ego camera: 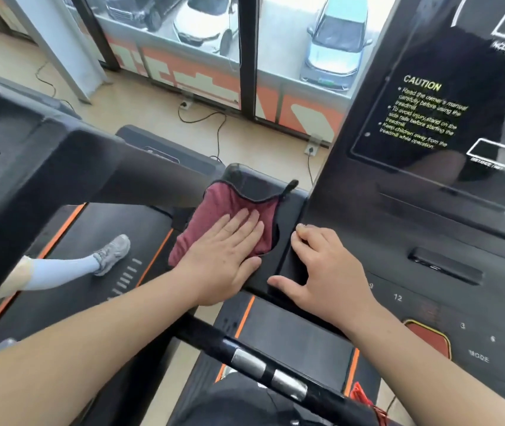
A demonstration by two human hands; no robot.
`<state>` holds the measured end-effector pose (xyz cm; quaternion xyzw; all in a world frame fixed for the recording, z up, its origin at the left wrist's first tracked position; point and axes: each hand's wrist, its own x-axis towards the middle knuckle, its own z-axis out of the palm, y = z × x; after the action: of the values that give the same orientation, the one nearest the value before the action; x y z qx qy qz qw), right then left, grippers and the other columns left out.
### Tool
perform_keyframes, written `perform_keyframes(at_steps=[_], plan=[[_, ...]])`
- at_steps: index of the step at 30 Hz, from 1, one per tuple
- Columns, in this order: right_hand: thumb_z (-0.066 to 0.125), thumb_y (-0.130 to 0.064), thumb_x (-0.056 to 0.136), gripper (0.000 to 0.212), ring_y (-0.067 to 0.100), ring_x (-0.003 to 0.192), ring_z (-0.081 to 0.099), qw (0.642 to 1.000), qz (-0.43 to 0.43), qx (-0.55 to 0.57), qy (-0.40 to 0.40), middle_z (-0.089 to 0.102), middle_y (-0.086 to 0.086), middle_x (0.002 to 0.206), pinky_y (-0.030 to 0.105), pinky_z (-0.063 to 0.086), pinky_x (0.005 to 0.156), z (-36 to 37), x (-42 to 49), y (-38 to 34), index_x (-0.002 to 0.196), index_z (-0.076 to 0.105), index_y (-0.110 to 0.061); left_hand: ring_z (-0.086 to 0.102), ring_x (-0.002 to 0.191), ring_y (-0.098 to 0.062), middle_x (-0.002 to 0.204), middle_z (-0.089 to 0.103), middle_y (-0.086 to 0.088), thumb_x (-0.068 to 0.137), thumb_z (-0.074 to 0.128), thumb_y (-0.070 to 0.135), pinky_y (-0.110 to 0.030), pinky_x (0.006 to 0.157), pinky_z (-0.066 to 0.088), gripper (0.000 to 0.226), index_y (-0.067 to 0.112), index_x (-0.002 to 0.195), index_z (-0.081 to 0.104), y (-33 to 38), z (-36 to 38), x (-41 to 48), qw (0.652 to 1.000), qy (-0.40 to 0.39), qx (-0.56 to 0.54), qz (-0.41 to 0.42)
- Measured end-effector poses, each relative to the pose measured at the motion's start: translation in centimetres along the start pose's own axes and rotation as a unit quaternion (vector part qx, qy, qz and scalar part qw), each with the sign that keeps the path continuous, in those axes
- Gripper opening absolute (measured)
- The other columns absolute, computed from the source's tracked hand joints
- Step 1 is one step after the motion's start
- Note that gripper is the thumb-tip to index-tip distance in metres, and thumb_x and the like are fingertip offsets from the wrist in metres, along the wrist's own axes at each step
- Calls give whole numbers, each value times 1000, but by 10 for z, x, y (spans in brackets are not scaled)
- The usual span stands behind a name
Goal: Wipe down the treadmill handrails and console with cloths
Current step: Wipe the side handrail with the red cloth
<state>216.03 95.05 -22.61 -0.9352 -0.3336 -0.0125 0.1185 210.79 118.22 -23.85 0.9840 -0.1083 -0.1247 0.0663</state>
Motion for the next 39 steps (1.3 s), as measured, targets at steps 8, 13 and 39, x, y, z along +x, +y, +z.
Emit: perform_keyframes(at_steps=[8,13,39], plan=[[67,-65,82,71,20,127,51,1000,6,-9,14,60,-2,133,28,54,88,2,0,-3,128,67,-10,18,156,-18,166,32,3,103,9,48,-46,128,5,66,21,159,32,12,0,15,999,2,47,15],[67,-61,82,69,20,128,50,1000,13,0,12,59,-3,134,29,55,86,0,-1,-3,129,66,-11,28,151,-16,164,36,2,109,24,39,-41,127,2,53,17,157,34,41,-11,16,998,11,-35,-44],[50,-81,76,95,15,139,33,997,7,7,-74,46,-9,149,31,51,95,-16,2,-2,146,52,-17,-4,158,-16,171,11,4,108,9,49,-42,128,0,62,23,163,18,6,-2,7,997,-7,72,-19]])
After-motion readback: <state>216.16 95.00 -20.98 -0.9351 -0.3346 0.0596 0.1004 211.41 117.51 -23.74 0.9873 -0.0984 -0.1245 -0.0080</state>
